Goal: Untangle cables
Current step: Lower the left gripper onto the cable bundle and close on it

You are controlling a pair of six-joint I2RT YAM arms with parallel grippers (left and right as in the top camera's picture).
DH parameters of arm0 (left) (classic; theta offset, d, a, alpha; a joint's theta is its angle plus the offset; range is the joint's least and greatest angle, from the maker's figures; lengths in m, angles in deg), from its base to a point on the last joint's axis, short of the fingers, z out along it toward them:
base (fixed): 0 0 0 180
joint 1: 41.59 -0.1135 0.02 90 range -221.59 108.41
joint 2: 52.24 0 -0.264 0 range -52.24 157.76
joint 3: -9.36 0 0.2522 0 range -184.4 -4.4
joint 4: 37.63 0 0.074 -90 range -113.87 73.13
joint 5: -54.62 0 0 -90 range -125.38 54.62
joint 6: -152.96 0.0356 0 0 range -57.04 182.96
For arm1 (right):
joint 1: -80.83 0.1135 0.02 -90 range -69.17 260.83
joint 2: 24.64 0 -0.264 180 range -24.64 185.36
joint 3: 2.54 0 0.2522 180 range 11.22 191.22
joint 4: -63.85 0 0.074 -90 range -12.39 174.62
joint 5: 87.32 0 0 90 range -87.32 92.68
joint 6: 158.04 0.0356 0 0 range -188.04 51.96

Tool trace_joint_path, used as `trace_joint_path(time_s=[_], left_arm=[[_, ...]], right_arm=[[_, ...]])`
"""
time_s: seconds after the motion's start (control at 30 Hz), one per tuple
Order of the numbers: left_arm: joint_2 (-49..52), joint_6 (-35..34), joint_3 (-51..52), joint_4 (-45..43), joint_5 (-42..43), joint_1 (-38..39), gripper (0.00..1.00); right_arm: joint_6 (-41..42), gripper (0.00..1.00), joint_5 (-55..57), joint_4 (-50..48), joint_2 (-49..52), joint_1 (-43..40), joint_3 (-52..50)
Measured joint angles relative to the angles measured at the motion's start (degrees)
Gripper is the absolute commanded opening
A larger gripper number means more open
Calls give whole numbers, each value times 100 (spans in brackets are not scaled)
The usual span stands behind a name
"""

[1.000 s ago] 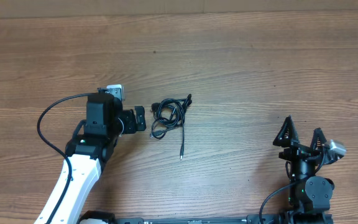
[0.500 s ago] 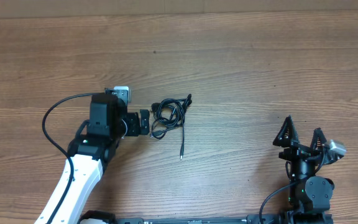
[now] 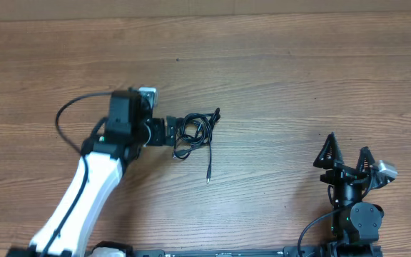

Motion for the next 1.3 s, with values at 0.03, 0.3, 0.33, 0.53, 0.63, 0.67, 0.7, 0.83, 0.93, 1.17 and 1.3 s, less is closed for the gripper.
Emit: trace_joint_path(time_s=[0.03,0.3,0.33,0.53,0.63,0.67,0.7,0.83,0.93,1.17,1.3], left_arm=[[197,35,-155,122,-2,33,100],[852,129,-695,470,39,74,100],[876,129,-706,514,42,74,99],[1143,144,-710,564,85,221,98],[1307,146,-710,426,83,468,100],[1355,146,-710,372,81,538,100],[1419,146,-713,317,76,612,99],[1637,90,-715,107,57,739,85],[1805,55,-717,-50,39,739,82],[2076,-52,-717,-210,46,739,67],[2076,-92,-721,-234,59,739,75]], right_arm=[[-2,100,0,-2,0,-2,0],[0,100,-2,-2,0,-2,0],[0,100,0,-2,0,-2,0],[-2,100,0,0,0,-2,0],[2,100,0,-2,0,-2,0],[0,100,0,-2,0,-2,0],[-2,100,-2,0,0,-2,0],[-2,100,-2,0,0,-2,0],[-2,100,0,-2,0,-2,0],[0,100,0,-2,0,0,0],[-2,100,0,-4,0,-2,0]])
